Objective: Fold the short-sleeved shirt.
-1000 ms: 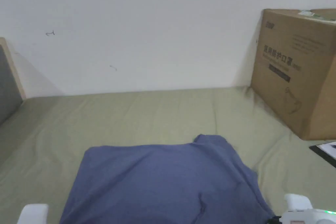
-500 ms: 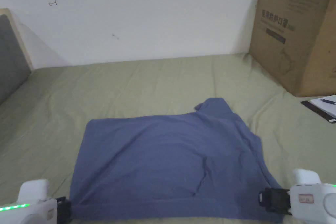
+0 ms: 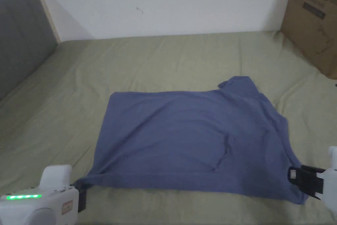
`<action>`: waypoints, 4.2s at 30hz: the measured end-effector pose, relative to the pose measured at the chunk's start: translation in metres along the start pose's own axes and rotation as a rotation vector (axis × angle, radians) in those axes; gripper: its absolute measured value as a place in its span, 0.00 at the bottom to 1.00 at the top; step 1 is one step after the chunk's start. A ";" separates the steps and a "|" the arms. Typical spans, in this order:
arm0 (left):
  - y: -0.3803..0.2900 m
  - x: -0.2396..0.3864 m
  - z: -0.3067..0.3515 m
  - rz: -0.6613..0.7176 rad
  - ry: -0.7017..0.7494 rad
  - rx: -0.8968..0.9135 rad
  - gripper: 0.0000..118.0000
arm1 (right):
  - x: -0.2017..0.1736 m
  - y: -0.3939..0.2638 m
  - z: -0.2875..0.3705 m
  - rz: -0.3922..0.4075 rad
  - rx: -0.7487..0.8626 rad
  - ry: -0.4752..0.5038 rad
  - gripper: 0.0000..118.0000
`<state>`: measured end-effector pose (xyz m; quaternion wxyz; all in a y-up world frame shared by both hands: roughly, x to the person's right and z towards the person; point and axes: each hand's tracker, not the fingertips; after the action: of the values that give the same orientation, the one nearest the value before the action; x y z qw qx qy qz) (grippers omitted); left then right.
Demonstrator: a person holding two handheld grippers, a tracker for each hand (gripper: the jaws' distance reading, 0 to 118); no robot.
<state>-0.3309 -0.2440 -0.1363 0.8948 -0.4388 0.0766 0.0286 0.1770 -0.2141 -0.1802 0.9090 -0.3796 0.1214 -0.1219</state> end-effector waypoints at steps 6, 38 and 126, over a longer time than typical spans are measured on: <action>0.007 -0.020 -0.008 0.066 0.036 0.013 0.36 | 0.001 -0.008 -0.018 0.023 -0.071 -0.025 0.00; 0.041 -0.016 -0.057 0.097 0.062 -0.155 0.02 | 0.051 0.010 -0.074 0.003 -0.286 -0.119 0.08; 0.114 -0.041 -0.067 0.191 -0.209 -0.116 0.00 | 0.058 0.093 -0.093 -0.108 -0.187 -0.180 0.09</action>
<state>-0.3924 -0.2262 -0.2594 0.8644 -0.4750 0.0227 0.1633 0.2149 -0.2306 -0.3184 0.8691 -0.4780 0.0297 -0.1240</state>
